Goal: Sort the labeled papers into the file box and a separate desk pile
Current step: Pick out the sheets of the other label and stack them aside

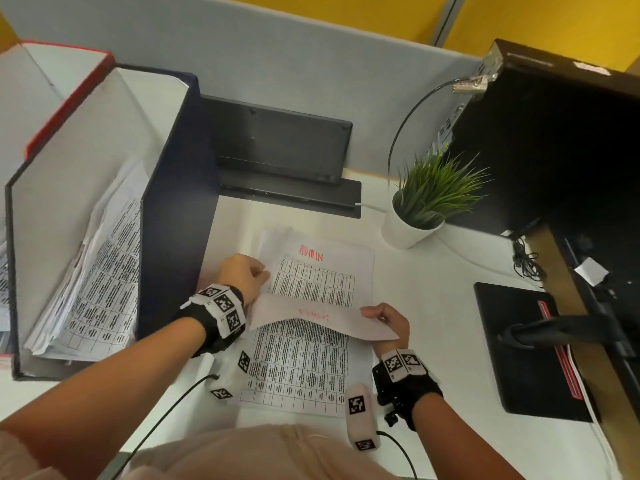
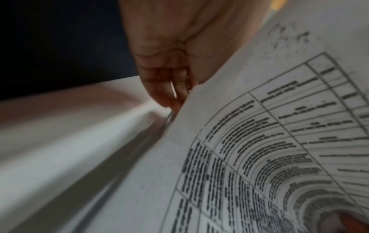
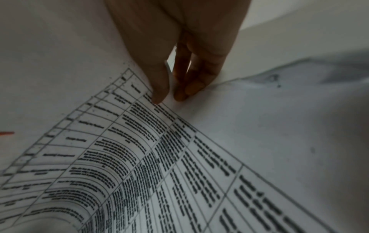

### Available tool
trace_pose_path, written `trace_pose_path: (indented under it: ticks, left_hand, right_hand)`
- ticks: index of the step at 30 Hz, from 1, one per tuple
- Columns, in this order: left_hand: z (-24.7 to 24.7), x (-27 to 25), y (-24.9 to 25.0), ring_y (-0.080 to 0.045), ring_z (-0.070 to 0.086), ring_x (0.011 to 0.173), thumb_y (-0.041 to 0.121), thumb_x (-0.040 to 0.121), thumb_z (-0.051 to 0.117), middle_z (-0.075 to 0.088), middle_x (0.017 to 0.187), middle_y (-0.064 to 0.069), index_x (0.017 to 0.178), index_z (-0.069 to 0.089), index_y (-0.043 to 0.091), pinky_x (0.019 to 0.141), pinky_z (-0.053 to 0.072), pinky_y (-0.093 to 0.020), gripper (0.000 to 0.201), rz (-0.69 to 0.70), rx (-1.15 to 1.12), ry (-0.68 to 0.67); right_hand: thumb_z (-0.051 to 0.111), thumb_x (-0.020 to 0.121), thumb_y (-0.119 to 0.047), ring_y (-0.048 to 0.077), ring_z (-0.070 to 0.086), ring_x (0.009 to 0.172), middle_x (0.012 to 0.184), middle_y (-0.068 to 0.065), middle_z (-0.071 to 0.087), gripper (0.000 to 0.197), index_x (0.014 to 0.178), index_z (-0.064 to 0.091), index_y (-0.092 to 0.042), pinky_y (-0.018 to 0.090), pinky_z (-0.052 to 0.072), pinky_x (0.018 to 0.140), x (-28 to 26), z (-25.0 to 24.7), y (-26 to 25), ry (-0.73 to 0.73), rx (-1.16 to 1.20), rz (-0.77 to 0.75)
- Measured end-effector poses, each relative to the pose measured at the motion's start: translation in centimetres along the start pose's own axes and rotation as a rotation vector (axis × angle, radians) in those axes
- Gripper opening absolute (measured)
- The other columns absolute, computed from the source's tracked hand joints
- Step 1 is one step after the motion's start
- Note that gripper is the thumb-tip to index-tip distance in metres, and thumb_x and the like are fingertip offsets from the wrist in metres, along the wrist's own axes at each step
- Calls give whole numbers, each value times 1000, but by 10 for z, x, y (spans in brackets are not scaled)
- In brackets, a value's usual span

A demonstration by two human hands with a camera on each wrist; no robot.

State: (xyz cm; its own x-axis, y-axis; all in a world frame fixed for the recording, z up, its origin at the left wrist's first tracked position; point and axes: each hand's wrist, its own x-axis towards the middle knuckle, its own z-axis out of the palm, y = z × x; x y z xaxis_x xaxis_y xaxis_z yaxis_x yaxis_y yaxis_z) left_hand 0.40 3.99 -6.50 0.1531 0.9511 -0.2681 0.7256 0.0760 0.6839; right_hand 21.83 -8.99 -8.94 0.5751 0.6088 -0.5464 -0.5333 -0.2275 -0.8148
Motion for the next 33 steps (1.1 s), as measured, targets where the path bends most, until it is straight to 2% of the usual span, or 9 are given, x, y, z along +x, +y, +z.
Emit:
trace_pose_path:
  ticks: [4, 8, 11, 15, 18, 20, 22, 26, 33]
  left_hand:
    - [-2, -12, -1, -8, 54, 73, 7, 89, 57, 63, 86, 1, 101, 66, 13, 72, 49, -22, 17, 113, -219, 27]
    - [-4, -21, -4, -22, 60, 82, -2, 86, 57, 65, 87, -8, 75, 60, 11, 77, 51, -35, 17, -6, -502, -63]
    - [-6, -22, -5, -25, 62, 87, -14, 85, 47, 67, 85, -13, 68, 56, 2, 86, 50, -35, 25, -69, -608, -97]
    - [-12, -16, 0, -28, 59, 85, -17, 79, 36, 65, 77, -14, 56, 52, 4, 91, 43, -38, 35, -102, -680, -165]
    - [-13, -7, 1, -26, 58, 81, -15, 76, 34, 65, 75, -11, 58, 59, 4, 79, 46, -33, 36, -149, -647, -122]
    - [-12, 3, -4, -23, 59, 74, -11, 80, 35, 65, 78, -11, 70, 65, 6, 64, 48, -29, 36, -234, -589, -51]
    - [-10, 12, -12, -24, 63, 76, 0, 83, 52, 67, 82, -10, 84, 69, 8, 71, 54, -32, 18, -308, -483, -44]
    - [-10, 19, -18, -28, 67, 83, 28, 71, 78, 71, 85, -12, 83, 71, 9, 84, 55, -39, 24, -366, -209, -113]
    - [-8, 10, -5, -11, 60, 61, 38, 62, 84, 66, 71, -1, 72, 71, 13, 49, 40, -17, 31, -316, -47, -91]
  right_hand:
    - [62, 74, 17, 19, 54, 69, 74, 12, 61, 37, 53, 47, -9, 10, 46, 52, -2, -2, 4, 25, -431, -200]
    - [81, 65, 0, 33, 62, 81, 89, 24, 64, 43, 95, 51, 2, 43, 55, 77, -5, 0, 1, 65, -506, -211]
    - [78, 66, 6, 41, 62, 89, 102, 33, 62, 58, 112, 47, -7, 46, 54, 85, -9, 0, -1, 14, -417, -196]
    - [64, 73, 17, 7, 62, 67, 101, 29, 65, 22, 94, 65, 11, 10, 49, 61, -10, -4, -3, -62, -557, -287]
    - [53, 76, 24, -10, 54, 46, 87, 19, 63, 14, 81, 64, 17, 2, 40, 49, -9, -4, -4, -73, -524, -252]
    - [52, 81, 19, -11, 53, 43, 72, 6, 59, 25, 73, 65, -2, 3, 40, 47, -5, -6, -6, -94, -544, -184]
    - [51, 85, 15, -11, 53, 41, 61, -2, 56, 33, 69, 60, -13, 4, 39, 45, -3, -8, -5, -99, -535, -127]
    - [48, 80, 22, -1, 55, 45, 53, -2, 58, 35, 66, 59, -9, 4, 40, 44, -4, -9, -1, -67, -446, -167]
    - [55, 75, 21, 14, 46, 62, 73, 7, 54, 30, 65, 60, -7, 4, 39, 49, -5, -9, 2, -56, -485, -248]
